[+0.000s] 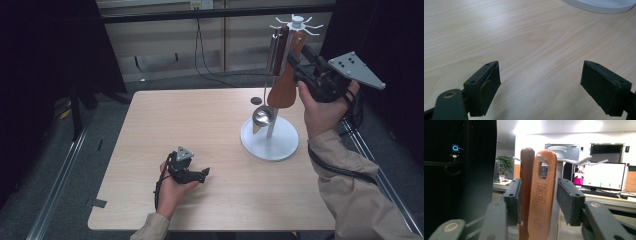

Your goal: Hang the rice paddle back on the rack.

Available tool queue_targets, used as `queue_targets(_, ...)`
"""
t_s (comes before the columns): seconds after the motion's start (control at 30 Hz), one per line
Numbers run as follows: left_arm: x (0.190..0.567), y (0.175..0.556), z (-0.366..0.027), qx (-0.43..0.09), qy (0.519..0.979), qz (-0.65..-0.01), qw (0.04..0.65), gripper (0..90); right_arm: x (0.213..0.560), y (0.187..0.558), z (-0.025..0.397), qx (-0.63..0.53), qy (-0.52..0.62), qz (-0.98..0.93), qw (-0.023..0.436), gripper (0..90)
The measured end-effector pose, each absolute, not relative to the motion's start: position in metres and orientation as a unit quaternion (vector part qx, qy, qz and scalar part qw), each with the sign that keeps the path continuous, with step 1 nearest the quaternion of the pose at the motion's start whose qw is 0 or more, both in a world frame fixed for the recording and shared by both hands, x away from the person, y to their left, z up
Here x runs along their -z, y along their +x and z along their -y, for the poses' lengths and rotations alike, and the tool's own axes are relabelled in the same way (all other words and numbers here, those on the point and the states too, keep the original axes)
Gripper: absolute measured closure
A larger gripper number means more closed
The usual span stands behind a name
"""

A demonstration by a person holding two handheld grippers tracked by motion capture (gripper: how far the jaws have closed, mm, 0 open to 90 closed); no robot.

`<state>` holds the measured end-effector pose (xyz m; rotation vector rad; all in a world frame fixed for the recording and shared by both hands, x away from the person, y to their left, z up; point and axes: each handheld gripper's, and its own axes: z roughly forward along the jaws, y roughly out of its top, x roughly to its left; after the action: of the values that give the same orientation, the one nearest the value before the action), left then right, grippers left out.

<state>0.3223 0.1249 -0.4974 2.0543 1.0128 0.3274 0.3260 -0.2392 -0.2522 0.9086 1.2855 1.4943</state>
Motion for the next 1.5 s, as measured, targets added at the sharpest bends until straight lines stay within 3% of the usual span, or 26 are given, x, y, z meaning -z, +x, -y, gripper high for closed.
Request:
queue_targets(0.67,0.495,0.322,-0.125,-0.135,0.813,-0.398,0.403,15.4,0.269,0.317,0.237,-0.626,0.358,-0.533,0.443,40.2)
queue_targets(1.5,0.494,0.322,-0.126,-0.138,0.814,-0.397,0.400,14.5,0.296,0.309,0.233,-0.630,0.348,-0.567,0.400,27.6)
